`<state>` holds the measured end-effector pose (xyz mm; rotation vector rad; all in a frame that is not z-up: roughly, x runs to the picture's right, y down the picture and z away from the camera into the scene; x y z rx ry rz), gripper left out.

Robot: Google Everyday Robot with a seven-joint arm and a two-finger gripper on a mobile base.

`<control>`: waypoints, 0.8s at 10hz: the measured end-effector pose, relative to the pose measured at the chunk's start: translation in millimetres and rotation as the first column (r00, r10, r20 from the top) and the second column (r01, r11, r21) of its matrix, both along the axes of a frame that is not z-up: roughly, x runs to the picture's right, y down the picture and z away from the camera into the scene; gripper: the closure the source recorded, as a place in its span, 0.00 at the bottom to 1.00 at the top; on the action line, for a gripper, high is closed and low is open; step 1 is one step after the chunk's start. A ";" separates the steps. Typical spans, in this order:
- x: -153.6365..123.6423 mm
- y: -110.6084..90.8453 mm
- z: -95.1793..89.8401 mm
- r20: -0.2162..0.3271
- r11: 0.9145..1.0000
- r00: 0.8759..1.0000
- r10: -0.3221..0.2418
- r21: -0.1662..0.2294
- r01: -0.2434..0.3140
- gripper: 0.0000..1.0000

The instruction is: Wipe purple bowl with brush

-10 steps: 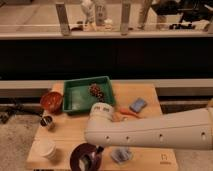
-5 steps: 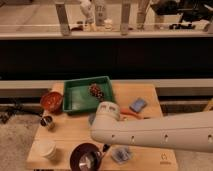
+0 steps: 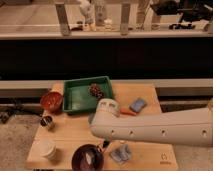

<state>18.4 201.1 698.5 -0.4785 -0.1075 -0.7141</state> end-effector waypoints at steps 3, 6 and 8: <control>-24.0 -8.1 7.7 0.048 1.000 0.999 -0.025 0.016 0.025 1.00; -42.7 -9.7 6.7 0.096 0.999 0.994 -0.043 0.023 0.041 1.00; -50.1 -10.0 0.1 0.128 0.999 0.991 -0.044 0.027 0.041 1.00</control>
